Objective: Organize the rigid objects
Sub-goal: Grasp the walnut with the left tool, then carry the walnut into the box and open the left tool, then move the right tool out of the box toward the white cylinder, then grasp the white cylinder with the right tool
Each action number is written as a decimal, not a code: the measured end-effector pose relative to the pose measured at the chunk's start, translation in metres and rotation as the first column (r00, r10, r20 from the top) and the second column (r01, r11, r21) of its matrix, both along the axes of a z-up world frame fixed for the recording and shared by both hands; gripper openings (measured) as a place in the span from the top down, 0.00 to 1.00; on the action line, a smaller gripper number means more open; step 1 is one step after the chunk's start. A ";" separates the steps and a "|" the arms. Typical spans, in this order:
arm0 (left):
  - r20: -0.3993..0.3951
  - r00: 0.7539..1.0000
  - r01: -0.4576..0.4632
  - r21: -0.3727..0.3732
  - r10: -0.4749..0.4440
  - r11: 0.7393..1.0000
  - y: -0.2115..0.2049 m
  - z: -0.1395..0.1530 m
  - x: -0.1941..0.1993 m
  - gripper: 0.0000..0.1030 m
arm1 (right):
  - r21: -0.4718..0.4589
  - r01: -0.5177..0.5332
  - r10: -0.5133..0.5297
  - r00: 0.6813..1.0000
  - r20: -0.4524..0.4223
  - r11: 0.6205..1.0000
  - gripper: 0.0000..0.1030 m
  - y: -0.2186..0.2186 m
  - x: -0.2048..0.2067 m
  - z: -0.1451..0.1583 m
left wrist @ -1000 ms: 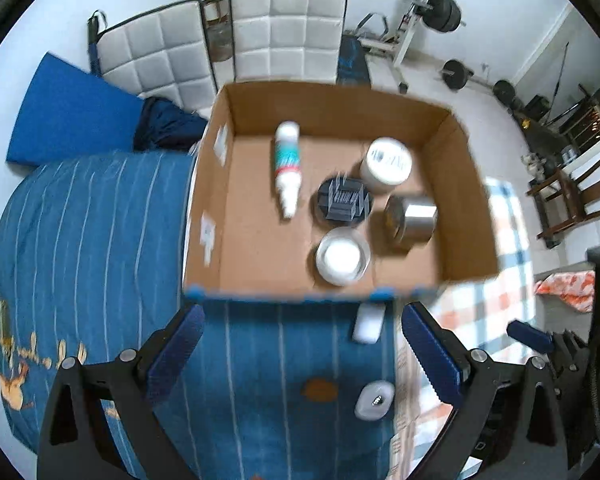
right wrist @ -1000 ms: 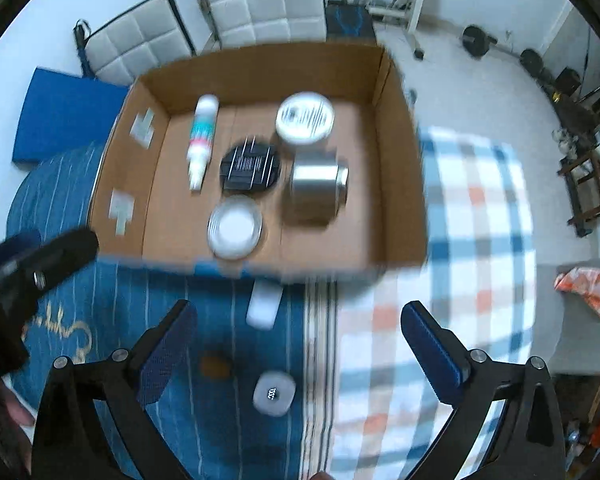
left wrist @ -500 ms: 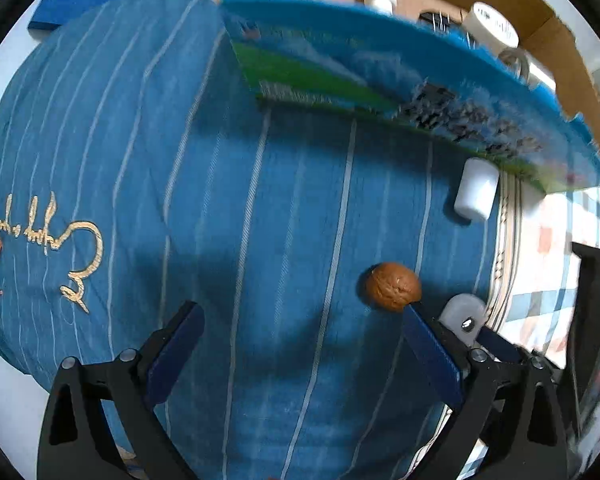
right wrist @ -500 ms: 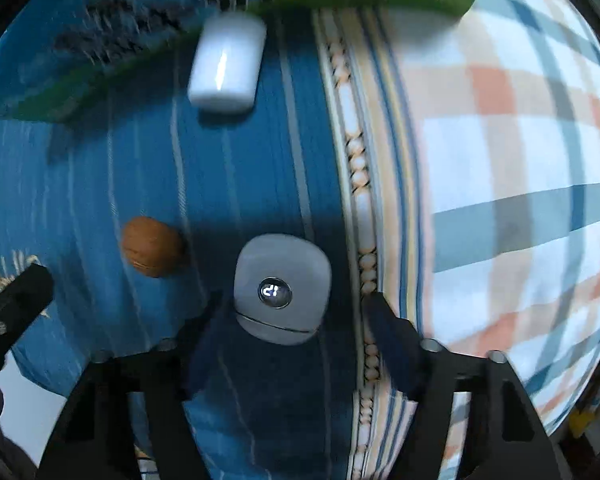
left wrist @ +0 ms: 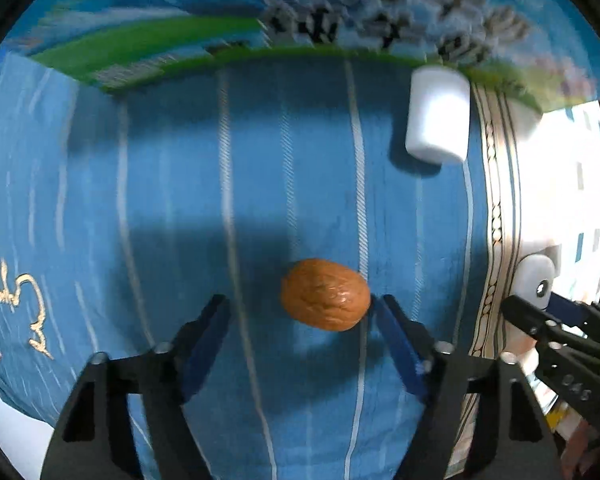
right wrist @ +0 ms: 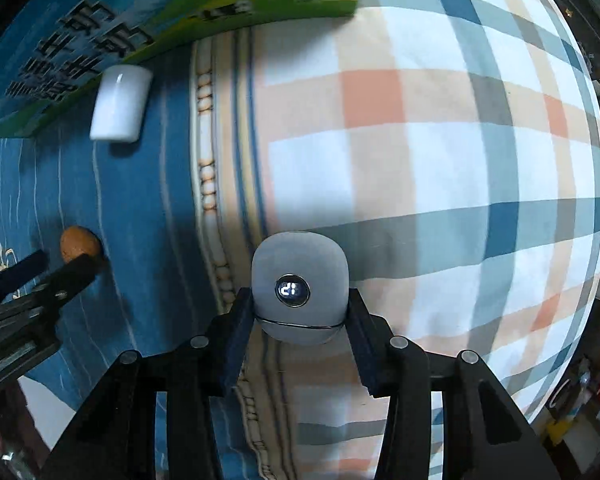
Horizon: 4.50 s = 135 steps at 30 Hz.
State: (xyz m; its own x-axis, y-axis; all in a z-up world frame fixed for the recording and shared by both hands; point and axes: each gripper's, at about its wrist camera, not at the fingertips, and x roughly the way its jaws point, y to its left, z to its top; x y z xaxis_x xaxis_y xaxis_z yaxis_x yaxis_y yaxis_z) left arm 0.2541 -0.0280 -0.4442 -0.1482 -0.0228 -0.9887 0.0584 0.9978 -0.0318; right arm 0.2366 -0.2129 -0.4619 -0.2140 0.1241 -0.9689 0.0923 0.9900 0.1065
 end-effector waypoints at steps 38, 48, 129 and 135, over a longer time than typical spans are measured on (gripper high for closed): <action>0.370 0.925 0.014 -0.255 0.084 0.967 -0.018 0.238 0.023 0.63 | 0.284 -0.025 -0.035 0.978 0.204 0.959 0.54 0.021 0.052 0.153; 0.429 0.900 0.015 -0.194 0.071 0.981 0.002 0.247 0.164 0.63 | 0.229 -0.056 -0.033 0.929 0.367 0.972 0.54 0.006 0.172 0.212; 0.376 0.919 -0.147 0.051 0.117 0.988 0.066 0.148 0.100 0.09 | 0.165 0.228 -0.256 0.950 0.179 0.960 0.26 0.071 0.081 0.023; 0.357 0.928 -0.137 0.052 0.110 0.989 0.066 0.140 0.100 0.09 | 0.153 0.251 -0.277 0.944 0.181 0.956 0.40 0.079 0.083 -0.003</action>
